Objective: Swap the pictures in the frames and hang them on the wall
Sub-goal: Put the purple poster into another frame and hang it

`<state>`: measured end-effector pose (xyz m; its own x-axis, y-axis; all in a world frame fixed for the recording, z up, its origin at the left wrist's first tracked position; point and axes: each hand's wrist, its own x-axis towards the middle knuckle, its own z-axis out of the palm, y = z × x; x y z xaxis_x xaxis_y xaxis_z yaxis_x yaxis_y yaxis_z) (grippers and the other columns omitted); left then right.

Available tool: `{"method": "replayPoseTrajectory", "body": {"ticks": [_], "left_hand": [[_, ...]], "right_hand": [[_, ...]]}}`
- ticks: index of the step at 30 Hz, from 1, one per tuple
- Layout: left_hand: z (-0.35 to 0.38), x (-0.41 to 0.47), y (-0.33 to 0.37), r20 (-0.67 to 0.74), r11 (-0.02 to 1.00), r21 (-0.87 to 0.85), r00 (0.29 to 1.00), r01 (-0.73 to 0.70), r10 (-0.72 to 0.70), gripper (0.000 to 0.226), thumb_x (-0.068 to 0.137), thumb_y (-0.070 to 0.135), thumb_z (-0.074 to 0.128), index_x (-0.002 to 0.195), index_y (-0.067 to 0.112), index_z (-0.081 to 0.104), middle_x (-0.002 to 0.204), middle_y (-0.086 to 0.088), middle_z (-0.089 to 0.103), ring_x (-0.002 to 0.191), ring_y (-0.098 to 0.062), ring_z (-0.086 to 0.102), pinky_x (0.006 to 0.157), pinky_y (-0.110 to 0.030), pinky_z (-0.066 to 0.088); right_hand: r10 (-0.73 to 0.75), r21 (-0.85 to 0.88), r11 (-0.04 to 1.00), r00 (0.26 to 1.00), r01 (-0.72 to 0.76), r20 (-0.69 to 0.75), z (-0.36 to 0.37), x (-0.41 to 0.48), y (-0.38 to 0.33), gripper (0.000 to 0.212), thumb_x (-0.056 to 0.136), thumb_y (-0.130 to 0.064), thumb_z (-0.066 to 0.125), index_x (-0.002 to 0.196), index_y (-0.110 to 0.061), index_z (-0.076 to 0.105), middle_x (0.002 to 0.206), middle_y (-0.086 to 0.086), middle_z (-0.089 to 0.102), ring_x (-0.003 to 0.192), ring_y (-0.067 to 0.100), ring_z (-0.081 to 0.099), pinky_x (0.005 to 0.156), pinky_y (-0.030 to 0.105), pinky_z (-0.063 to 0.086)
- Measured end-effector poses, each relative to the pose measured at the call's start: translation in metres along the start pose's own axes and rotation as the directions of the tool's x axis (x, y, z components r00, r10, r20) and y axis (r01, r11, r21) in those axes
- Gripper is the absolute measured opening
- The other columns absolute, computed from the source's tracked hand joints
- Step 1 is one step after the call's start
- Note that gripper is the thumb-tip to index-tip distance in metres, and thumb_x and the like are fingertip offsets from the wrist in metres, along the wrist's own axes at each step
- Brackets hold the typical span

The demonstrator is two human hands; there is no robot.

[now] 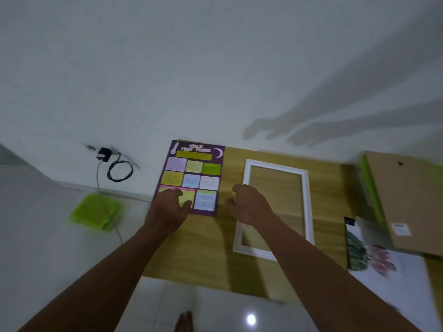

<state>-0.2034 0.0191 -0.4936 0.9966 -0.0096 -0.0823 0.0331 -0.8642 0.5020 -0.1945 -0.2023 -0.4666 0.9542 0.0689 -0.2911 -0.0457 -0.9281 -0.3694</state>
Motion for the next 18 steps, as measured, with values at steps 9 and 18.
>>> {"method": "replayPoseTrajectory", "body": {"ticks": [9,18], "left_hand": [[0.007,0.063,-0.068,0.014,0.99,-0.05,0.991,0.13,-0.13,0.036,0.077,0.026,0.078,0.108,0.012,0.066,0.1,-0.011,0.067,0.09,-0.026,0.062,0.075,-0.033,0.048],[0.008,0.073,-0.078,-0.044,0.951,-0.225,0.972,0.214,-0.23,0.049,0.07,0.013,0.082,0.116,0.017,0.064,0.09,0.0,0.069,0.09,-0.022,0.065,0.079,-0.039,0.053]], "right_hand": [[0.242,0.097,0.966,0.97,-0.239,-0.021,0.063,0.073,-0.049,0.04,0.094,-0.042,0.058,0.119,-0.011,0.058,0.121,0.011,0.049,0.117,0.03,0.049,0.094,0.041,0.047],[0.315,0.186,0.94,0.939,-0.288,-0.139,0.084,0.078,-0.061,0.044,0.09,-0.037,0.066,0.124,-0.012,0.052,0.122,0.007,0.049,0.117,0.024,0.048,0.093,0.038,0.048]]}}
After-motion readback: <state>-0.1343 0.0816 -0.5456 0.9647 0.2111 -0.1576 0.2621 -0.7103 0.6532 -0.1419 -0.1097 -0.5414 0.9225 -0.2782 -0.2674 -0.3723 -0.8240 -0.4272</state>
